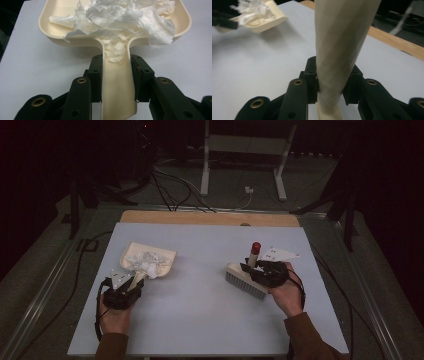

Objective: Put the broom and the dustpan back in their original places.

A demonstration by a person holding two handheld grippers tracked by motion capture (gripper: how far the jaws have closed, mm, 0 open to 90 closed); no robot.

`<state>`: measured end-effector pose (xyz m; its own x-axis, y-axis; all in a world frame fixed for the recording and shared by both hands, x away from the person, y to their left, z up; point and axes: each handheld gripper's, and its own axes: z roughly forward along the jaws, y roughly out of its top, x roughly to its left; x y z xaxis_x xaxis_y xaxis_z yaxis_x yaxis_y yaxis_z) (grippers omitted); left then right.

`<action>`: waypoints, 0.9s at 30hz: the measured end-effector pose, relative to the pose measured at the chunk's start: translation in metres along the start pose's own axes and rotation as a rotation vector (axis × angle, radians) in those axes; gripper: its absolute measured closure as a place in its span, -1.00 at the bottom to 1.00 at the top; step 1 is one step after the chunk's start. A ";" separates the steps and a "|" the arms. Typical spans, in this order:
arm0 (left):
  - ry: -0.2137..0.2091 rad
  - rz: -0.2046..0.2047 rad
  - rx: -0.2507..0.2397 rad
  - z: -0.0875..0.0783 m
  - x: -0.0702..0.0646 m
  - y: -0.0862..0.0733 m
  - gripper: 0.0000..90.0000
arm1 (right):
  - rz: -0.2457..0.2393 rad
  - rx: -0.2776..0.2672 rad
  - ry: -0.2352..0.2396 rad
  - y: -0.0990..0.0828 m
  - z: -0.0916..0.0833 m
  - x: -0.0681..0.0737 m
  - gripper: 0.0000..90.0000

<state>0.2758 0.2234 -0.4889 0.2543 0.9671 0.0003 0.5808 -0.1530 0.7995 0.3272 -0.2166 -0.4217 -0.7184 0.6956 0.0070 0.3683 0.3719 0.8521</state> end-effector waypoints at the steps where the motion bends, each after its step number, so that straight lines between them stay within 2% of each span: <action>1: 0.000 -0.001 0.000 0.000 0.000 0.000 0.48 | -0.007 0.005 0.013 -0.001 -0.003 -0.003 0.57; 6: 0.006 -0.004 0.000 -0.002 0.002 -0.001 0.48 | -0.042 0.043 0.049 -0.005 -0.014 -0.009 0.57; 12: 0.007 0.002 0.000 -0.002 0.000 -0.001 0.48 | -0.045 0.065 0.098 -0.010 -0.027 -0.018 0.57; 21: 0.014 -0.003 -0.004 -0.003 0.000 -0.001 0.48 | -0.006 0.093 0.199 -0.018 -0.049 -0.029 0.57; 27: 0.018 -0.005 -0.002 -0.003 0.000 -0.002 0.48 | 0.026 0.105 0.278 -0.021 -0.055 -0.037 0.57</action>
<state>0.2724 0.2245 -0.4883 0.2377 0.9713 0.0072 0.5805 -0.1480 0.8007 0.3131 -0.2838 -0.4110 -0.8366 0.5163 0.1833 0.4373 0.4278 0.7911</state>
